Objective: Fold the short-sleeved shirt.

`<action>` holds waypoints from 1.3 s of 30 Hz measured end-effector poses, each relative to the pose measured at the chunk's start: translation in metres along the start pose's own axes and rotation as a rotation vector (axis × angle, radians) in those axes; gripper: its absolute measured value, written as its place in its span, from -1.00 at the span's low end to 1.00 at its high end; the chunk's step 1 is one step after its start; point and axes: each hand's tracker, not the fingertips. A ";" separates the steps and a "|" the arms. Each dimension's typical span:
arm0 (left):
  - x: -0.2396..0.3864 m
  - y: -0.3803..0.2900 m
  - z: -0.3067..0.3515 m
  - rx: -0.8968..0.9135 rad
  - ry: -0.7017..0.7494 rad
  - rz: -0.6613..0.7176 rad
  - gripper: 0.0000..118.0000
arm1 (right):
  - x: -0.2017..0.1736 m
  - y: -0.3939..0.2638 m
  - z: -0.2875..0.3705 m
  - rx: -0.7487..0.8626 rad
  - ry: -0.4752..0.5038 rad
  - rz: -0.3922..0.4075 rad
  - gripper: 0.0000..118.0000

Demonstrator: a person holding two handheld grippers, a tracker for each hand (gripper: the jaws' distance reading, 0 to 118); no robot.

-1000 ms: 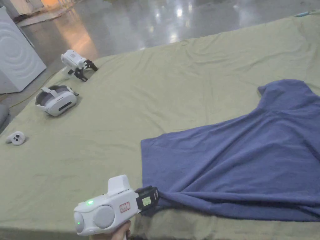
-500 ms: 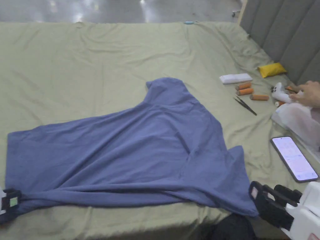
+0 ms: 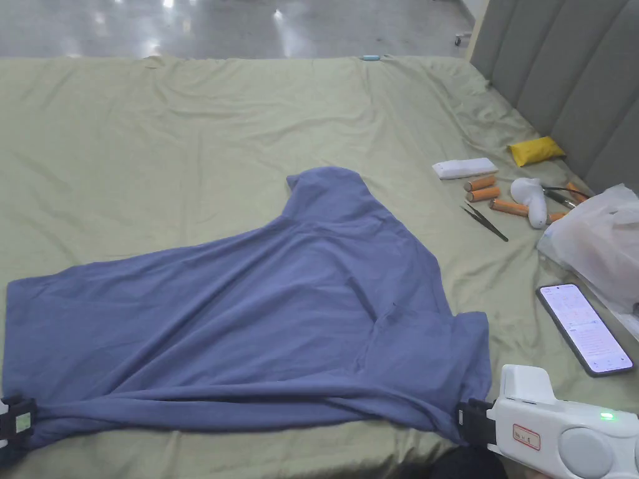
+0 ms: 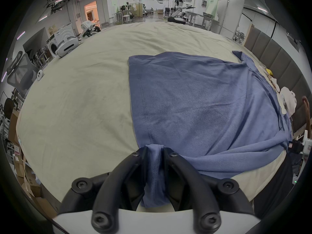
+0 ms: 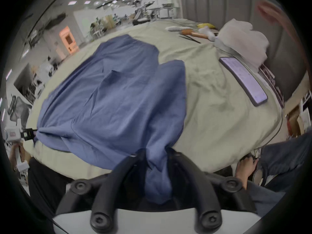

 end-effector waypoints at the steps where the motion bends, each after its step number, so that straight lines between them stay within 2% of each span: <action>1: -0.001 0.000 0.000 0.002 0.001 0.001 -0.69 | 0.002 0.003 -0.001 0.004 0.020 -0.012 -0.92; 4: -0.006 -0.001 0.000 0.011 -0.009 0.012 -0.69 | 0.008 0.007 0.000 0.008 0.067 -0.087 -0.93; 7: -0.008 -0.004 0.011 0.060 -0.046 0.036 -0.80 | 0.005 0.011 0.014 0.111 0.060 -0.084 -0.93; 10: -0.008 -0.011 0.040 0.162 -0.077 0.121 -0.85 | 0.002 0.026 0.034 0.225 0.092 -0.106 -0.93; 14: -0.008 -0.009 0.086 0.325 -0.124 0.155 -0.87 | -0.007 0.072 0.056 0.311 0.145 -0.103 -0.93; 17: -0.009 0.010 0.102 0.367 -0.121 0.149 -0.87 | -0.022 0.120 0.058 0.333 0.164 -0.100 -0.93; 21: -0.033 0.048 0.073 0.351 -0.107 0.196 -0.87 | -0.044 0.191 0.026 0.296 0.154 -0.085 -0.93; 25: -0.047 0.070 0.027 0.226 -0.121 0.335 -0.87 | -0.069 0.248 -0.041 0.133 0.096 -0.037 -0.93; 29: -0.053 0.081 -0.010 0.180 -0.087 0.357 -0.87 | -0.084 0.270 -0.100 0.032 0.059 -0.047 -0.93; 31: -0.063 0.085 -0.030 0.176 -0.082 0.359 -0.85 | -0.090 0.273 -0.116 0.032 0.053 -0.020 -0.89; 32: -0.064 0.086 -0.036 0.167 -0.077 0.366 -0.75 | -0.089 0.274 -0.123 0.015 0.051 -0.002 -0.71; 33: -0.065 0.087 -0.041 0.154 -0.074 0.368 -0.41 | -0.090 0.274 -0.130 -0.010 0.050 0.014 -0.14; 34: -0.063 0.085 -0.041 0.151 -0.070 0.362 -0.41 | -0.088 0.273 -0.133 -0.015 0.058 0.030 -0.14; 35: -0.063 0.083 -0.040 0.160 -0.055 0.352 -0.28 | -0.086 0.273 -0.134 -0.012 0.061 0.048 0.04; 37: -0.065 0.077 -0.025 0.252 -0.037 0.323 0.34 | -0.082 0.264 -0.121 0.071 0.073 0.068 0.46; 38: -0.063 0.070 -0.011 0.320 -0.039 0.316 0.51 | -0.079 0.258 -0.107 0.140 0.093 0.076 0.45; 39: -0.060 0.066 0.005 0.401 -0.046 0.295 0.52 | -0.078 0.251 -0.091 0.204 0.119 0.101 0.45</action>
